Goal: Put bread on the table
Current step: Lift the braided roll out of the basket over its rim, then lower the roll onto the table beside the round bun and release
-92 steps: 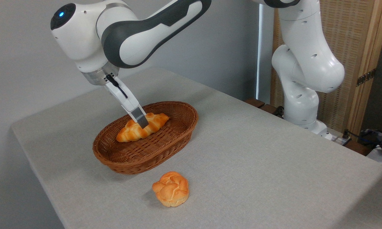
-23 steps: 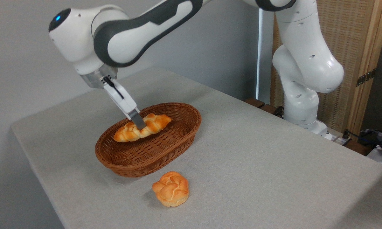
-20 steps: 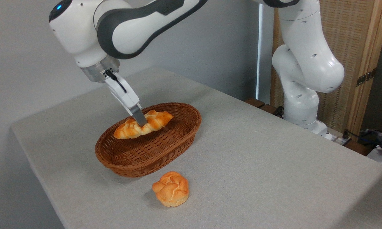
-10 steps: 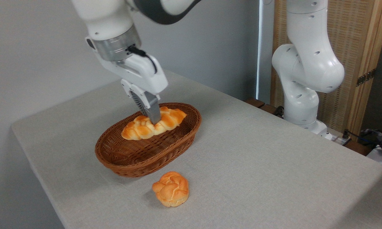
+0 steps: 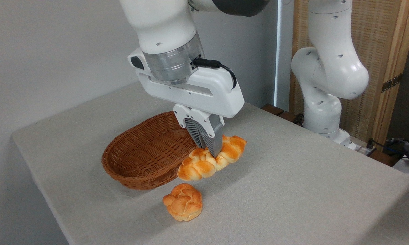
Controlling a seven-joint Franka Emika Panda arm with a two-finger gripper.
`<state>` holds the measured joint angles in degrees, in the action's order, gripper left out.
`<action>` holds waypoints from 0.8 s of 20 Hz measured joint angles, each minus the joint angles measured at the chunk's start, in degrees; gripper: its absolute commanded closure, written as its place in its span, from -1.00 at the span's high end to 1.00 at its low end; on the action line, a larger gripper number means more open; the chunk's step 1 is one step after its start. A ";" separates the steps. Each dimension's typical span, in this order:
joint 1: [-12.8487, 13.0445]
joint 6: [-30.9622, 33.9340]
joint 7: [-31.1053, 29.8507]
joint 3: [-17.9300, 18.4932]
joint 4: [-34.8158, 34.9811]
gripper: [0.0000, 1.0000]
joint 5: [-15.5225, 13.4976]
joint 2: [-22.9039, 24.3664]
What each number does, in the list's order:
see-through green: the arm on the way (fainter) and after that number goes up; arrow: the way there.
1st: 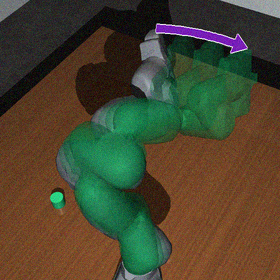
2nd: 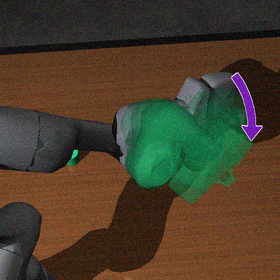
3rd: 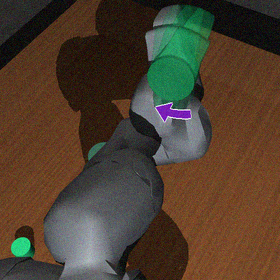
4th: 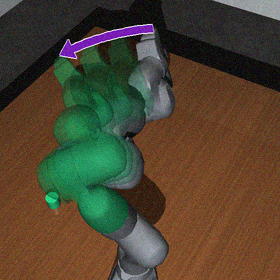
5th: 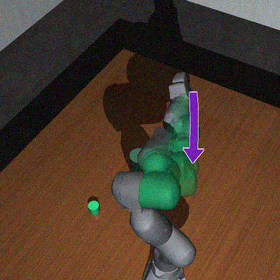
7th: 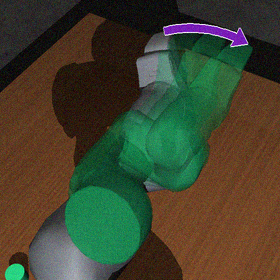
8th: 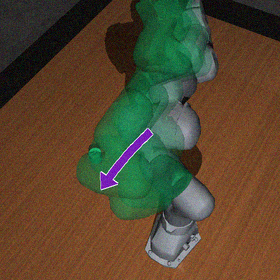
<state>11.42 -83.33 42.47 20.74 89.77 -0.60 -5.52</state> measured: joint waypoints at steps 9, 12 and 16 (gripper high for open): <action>0.27 0.00 -0.01 0.00 0.10 1.00 0.24 -0.88; 0.27 0.00 -0.01 0.00 0.10 1.00 0.24 -0.88; 0.29 0.00 0.16 -0.01 0.10 1.00 0.24 -0.89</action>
<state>11.71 -83.33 42.63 20.74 89.87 -0.37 -6.41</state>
